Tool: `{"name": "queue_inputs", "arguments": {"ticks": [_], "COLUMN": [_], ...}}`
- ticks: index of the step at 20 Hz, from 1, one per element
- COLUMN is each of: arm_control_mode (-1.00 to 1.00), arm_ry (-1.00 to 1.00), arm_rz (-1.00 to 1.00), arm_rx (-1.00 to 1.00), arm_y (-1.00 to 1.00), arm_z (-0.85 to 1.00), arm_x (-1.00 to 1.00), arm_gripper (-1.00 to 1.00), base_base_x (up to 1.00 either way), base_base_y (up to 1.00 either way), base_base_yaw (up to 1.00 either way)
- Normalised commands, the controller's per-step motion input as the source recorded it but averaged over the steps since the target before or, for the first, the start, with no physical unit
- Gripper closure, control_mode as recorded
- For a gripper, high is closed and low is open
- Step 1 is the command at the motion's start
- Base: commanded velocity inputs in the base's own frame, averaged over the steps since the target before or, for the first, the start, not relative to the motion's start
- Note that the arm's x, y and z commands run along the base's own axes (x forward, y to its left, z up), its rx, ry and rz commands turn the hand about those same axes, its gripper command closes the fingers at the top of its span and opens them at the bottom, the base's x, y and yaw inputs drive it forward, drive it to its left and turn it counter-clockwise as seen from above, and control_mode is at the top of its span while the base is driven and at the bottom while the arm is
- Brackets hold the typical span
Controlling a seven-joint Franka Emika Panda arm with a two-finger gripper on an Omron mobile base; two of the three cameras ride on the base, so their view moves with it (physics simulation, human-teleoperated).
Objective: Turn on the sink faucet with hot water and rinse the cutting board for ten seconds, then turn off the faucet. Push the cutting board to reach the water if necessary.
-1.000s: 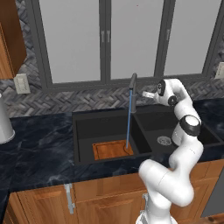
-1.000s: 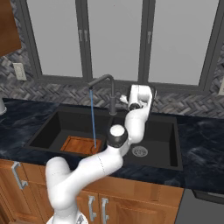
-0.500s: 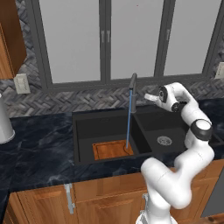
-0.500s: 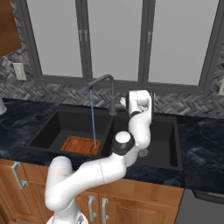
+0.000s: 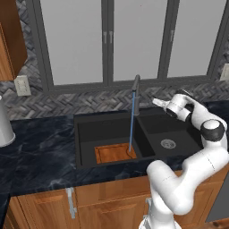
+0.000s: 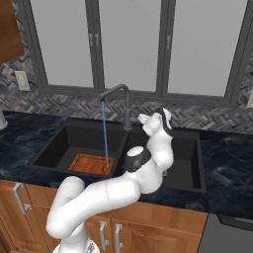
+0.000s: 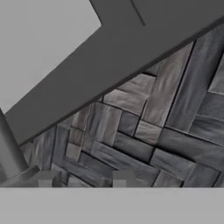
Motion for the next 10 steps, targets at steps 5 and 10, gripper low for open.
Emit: {"name": "queue_inputs", "arguments": {"ticks": [5, 10], "arm_control_mode": [-1.0, -1.0], "arm_ry": [0.09, 0.13], "arm_rz": [0.0, 0.0], "arm_rx": [0.0, 0.0], "arm_y": [-0.04, -0.03], "arm_z": [0.04, 0.01], "arm_x": [-0.02, -0.05], "arm_gripper": [1.0, 1.0], "base_base_x": [0.0, 0.0], "base_base_y": [0.0, 0.0], "base_base_yaw": [0.0, 0.0]}}
